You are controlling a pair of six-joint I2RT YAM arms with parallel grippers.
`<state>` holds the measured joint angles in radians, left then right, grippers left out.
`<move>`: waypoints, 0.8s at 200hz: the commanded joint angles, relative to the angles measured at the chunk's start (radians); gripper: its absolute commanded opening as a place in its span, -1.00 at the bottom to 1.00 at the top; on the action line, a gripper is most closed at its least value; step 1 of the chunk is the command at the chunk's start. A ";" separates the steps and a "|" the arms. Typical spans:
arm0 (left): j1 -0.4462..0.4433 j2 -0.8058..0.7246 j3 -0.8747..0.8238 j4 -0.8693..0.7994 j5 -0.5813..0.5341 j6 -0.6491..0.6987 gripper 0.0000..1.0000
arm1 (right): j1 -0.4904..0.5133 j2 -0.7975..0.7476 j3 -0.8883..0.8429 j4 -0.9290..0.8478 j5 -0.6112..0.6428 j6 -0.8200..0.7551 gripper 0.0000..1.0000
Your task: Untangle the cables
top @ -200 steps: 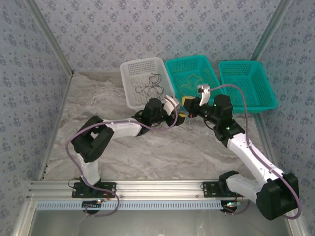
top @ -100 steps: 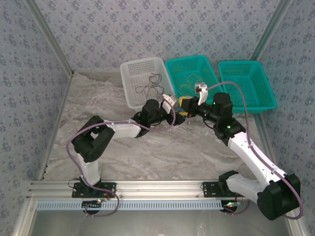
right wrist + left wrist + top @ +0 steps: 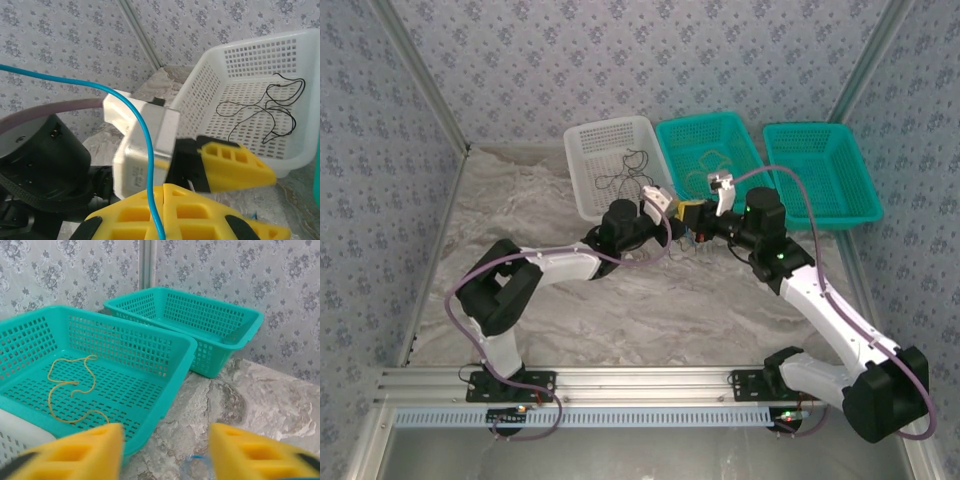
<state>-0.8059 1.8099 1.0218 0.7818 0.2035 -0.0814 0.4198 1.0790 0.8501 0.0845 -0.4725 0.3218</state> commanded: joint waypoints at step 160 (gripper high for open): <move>-0.032 0.076 -0.117 -0.095 -0.017 -0.165 -0.65 | -0.169 -0.147 0.104 0.061 0.136 0.012 -1.00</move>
<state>-0.8398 1.8709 0.9257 0.6796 0.1959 -0.2134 0.2726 0.9539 0.9005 0.1310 -0.3878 0.3367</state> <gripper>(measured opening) 0.172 0.072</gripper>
